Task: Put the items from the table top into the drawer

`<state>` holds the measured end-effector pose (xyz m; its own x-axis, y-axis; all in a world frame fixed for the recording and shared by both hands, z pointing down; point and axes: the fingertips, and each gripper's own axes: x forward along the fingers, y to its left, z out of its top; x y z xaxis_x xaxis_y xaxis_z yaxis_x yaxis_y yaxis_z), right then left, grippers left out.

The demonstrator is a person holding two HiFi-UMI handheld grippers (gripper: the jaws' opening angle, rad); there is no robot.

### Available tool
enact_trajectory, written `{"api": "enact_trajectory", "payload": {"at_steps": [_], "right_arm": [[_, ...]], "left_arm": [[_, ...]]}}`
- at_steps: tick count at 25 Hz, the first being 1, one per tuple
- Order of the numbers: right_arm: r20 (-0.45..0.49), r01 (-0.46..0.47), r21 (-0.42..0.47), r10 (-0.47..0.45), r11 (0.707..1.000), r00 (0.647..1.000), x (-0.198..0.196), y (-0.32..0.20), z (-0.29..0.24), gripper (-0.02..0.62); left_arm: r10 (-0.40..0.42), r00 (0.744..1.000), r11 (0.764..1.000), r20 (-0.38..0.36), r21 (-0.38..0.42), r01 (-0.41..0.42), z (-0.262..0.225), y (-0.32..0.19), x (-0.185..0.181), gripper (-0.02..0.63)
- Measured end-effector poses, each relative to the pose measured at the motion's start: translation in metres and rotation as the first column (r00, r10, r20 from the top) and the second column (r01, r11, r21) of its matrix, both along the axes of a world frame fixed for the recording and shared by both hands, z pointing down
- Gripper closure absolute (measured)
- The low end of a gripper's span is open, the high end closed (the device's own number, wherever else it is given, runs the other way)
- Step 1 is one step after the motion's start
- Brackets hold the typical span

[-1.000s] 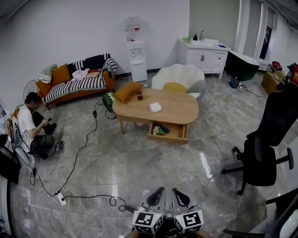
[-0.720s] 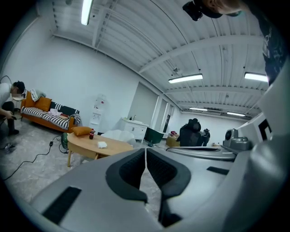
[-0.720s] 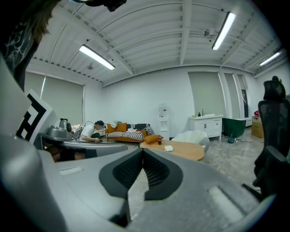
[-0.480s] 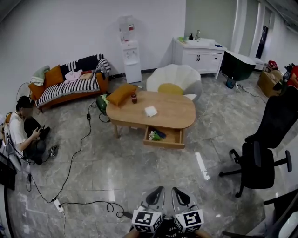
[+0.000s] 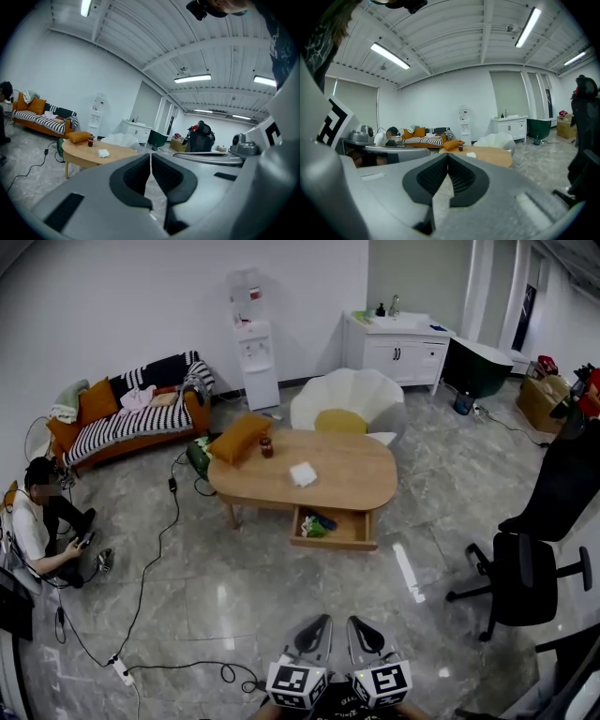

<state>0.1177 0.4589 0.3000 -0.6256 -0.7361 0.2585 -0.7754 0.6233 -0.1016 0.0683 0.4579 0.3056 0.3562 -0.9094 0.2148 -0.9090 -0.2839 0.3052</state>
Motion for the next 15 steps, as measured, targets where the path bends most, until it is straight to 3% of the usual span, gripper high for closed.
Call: {"api": "enact_trajectory", "payload": {"at_steps": [7, 15], "right_arm": [[-0.025, -0.018, 0.009, 0.019, 1.000, 1.000, -0.036, -0.039, -0.001, 0.591], [-0.010, -0.076, -0.001, 0.076, 0.997, 0.997, -0.069, -0.077, -0.001, 0.591]], "left_arm": [[0.016, 1.000, 1.000, 0.000, 0.013, -0.016, -0.005, -0.041, -0.036, 0.586], [0.091, 0.996, 0.995, 0.023, 0.028, -0.092, -0.004, -0.082, -0.064, 0.586]]}}
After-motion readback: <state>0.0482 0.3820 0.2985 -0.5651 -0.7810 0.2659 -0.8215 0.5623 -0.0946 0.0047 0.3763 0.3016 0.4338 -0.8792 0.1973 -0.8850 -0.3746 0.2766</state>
